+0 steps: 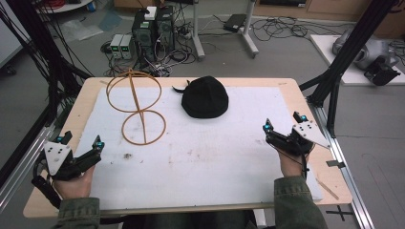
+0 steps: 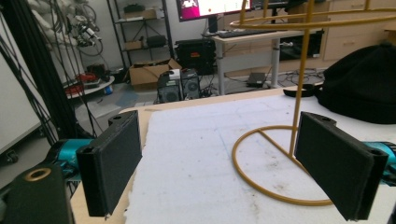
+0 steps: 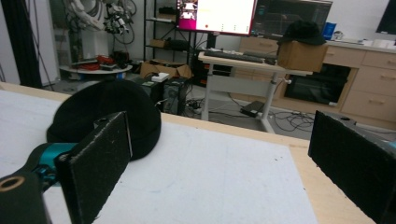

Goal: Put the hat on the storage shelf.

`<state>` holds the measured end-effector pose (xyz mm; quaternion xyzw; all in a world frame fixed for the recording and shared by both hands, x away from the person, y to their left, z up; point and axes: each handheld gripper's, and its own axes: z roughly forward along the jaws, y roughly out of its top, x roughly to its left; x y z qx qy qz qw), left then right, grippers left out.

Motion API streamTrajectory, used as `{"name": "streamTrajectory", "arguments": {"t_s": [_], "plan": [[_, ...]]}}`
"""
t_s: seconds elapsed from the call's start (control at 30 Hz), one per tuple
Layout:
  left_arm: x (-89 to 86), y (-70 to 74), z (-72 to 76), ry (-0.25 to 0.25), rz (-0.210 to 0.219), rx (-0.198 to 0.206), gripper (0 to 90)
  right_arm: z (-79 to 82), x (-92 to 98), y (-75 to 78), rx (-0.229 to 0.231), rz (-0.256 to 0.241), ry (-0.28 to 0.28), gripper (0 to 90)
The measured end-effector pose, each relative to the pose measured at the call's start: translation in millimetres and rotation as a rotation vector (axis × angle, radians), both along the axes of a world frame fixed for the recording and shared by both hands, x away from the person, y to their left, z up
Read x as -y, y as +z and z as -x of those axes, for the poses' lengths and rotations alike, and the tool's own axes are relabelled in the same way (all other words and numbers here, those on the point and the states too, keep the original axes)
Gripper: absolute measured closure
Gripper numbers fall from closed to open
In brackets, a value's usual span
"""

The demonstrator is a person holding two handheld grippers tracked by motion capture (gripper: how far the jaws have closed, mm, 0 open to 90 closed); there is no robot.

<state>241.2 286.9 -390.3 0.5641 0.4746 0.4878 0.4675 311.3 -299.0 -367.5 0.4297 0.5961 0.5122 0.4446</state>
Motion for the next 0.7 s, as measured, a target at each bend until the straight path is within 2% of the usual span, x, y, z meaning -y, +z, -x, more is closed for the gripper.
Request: {"name": "streamTrajectory", "arguments": {"t_s": [0.17,0.27,0.6,0.7], "plan": [[6.0,5.1,0.0,-0.023,-0.001,0.008,15.2,1.3,-5.7,10.1,0.012,-0.001,0.005,5.2],[6.9,7.1,0.6,-0.028,-0.001,0.011,15.3,2.5,-8.8,14.4,-0.002,-0.007,0.009,5.2],[3.9,7.0,-0.3,-0.026,0.006,0.0,15.3,-2.3,-13.3,12.3,-0.009,0.007,0.023,5.3],[3.8,5.0,-1.4,-0.026,0.004,-0.009,15.3,-7.9,-17.1,9.5,-0.03,0.002,0.035,5.3]]}}
